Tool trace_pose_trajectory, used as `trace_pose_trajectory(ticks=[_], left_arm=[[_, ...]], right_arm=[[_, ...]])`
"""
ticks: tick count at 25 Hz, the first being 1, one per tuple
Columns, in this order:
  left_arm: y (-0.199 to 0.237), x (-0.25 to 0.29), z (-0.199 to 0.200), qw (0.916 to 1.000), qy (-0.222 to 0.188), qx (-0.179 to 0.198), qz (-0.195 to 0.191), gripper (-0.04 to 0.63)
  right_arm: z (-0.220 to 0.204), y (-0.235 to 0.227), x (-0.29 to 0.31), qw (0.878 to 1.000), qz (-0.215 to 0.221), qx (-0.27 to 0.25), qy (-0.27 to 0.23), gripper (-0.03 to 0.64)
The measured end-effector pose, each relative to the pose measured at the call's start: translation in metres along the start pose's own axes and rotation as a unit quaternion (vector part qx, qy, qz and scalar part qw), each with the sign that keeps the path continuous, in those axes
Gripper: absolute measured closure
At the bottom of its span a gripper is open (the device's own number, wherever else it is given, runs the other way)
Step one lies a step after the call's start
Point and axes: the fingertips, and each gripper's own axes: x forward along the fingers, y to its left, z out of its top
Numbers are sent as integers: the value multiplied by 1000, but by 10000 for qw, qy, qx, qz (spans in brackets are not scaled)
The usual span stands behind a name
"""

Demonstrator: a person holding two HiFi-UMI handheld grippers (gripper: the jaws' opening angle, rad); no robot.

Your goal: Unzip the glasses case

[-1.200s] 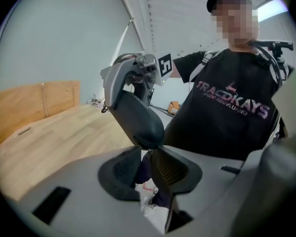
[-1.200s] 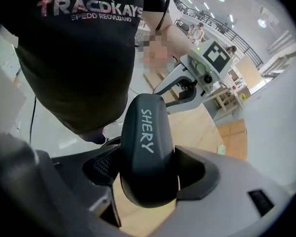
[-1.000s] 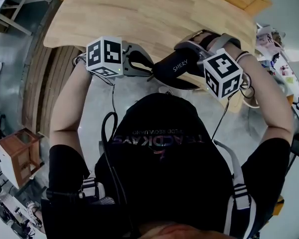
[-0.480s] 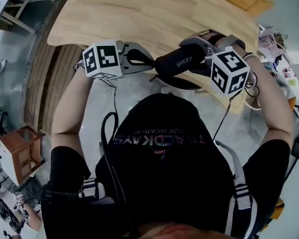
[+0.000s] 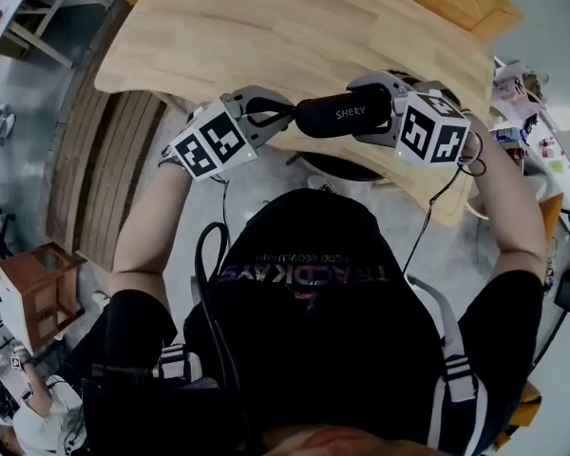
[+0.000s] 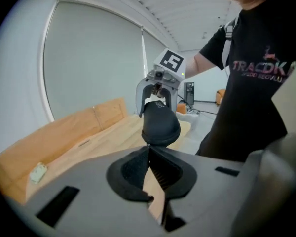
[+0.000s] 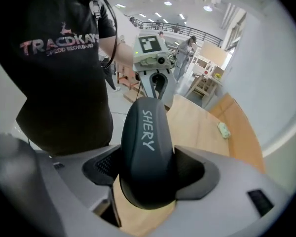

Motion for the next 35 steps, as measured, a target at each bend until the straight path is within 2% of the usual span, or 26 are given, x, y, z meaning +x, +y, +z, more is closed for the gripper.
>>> trace_pose_trajectory(ticks=[6, 12, 16, 27, 31, 35], left_arm=[[28, 2, -2, 9951, 306, -36, 944, 583], [36, 4, -5, 9885, 669, 242, 1333, 581], [38, 9, -14, 9855, 852, 311, 1431, 581], [33, 25, -18, 9842, 896, -109, 1522, 581], [20, 37, -15, 9865, 851, -191, 1389, 581], [12, 44, -18, 9873, 940, -109, 1275, 581]], right_arm=[[-13, -19, 10, 9962, -56, 850, -168, 276], [-21, -33, 15, 9914, -201, 1295, -23, 276], [-25, -46, 27, 9834, -317, 1775, 192, 278], [-10, -65, 49, 9568, -651, 2754, 670, 281], [1, -68, 58, 9579, -791, 2663, 732, 281], [5, -68, 63, 9686, -933, 2063, 1025, 281]])
